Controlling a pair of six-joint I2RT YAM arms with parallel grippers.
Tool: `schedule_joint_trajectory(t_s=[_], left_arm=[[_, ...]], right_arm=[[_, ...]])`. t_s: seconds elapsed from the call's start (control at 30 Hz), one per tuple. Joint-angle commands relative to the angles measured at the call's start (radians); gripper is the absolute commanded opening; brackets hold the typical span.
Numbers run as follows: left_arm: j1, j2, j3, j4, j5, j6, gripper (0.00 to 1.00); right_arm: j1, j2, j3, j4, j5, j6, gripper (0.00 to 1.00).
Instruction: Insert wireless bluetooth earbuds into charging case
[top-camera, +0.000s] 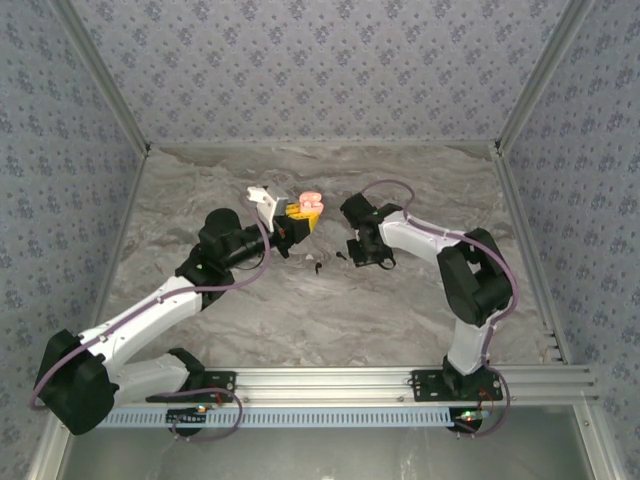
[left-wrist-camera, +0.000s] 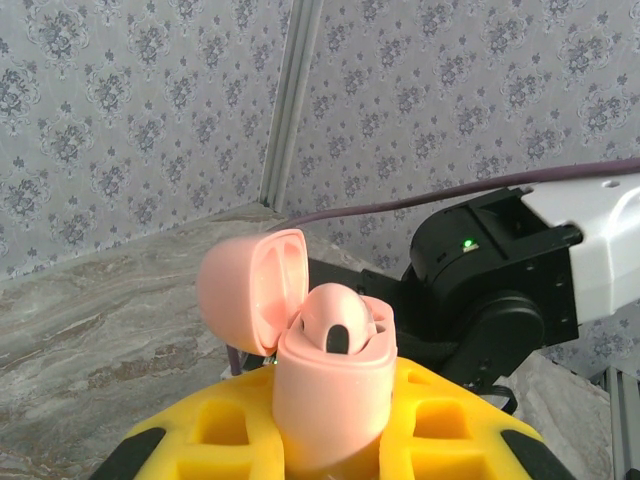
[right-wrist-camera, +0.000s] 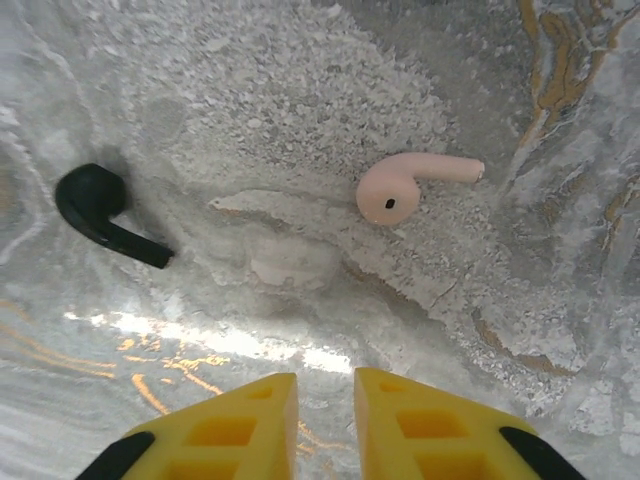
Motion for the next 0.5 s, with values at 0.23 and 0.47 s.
schedule_joint_trajectory(t_s=[0.23, 0.47], left_arm=[[-0.005, -0.012, 0.031, 0.023, 0.014, 0.021, 0.14], [-0.005, -0.006, 0.032, 0.028, 0.015, 0.018, 0.14]], right_arm=[[-0.063, -0.043, 0.036, -0.005, -0.091, 0.051, 0.42], [-0.091, 0.059, 0.129, -0.041, -0.106, 0.015, 0.4]])
